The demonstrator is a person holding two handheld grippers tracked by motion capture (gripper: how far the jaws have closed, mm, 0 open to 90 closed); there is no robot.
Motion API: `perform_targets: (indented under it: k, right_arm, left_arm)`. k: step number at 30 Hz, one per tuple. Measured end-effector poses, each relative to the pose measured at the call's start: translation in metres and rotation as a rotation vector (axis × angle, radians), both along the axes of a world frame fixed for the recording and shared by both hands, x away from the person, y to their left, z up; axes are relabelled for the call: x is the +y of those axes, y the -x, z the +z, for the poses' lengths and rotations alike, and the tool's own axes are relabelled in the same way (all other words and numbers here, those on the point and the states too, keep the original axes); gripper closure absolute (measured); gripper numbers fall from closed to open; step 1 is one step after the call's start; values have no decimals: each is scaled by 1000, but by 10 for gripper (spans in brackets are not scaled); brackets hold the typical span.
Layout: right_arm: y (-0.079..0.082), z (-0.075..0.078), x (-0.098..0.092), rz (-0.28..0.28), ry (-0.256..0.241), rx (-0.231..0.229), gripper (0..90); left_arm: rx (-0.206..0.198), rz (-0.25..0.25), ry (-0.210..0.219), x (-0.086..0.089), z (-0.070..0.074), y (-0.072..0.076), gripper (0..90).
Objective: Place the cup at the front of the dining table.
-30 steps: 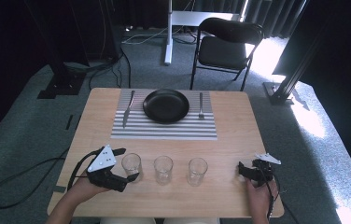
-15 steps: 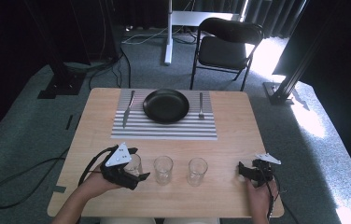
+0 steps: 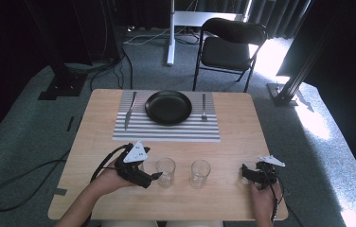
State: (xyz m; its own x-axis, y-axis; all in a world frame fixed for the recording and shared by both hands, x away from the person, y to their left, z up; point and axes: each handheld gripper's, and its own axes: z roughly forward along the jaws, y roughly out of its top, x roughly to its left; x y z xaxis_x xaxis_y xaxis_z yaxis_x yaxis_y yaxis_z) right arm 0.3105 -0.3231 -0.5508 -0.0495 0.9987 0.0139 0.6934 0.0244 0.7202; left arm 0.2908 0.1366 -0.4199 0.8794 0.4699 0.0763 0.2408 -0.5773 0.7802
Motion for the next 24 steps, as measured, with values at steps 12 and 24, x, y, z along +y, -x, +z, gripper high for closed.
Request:
perform_targets:
  k: [12, 24]
  right_arm:
    - [0, 0, 0, 0, 0, 0, 119]
    - [0, 0, 0, 0, 0, 0, 120]
  left_arm:
    - [52, -8, -116, -24, -9, -6, 66]
    - [82, -17, -196, -41, -13, -11, 66]
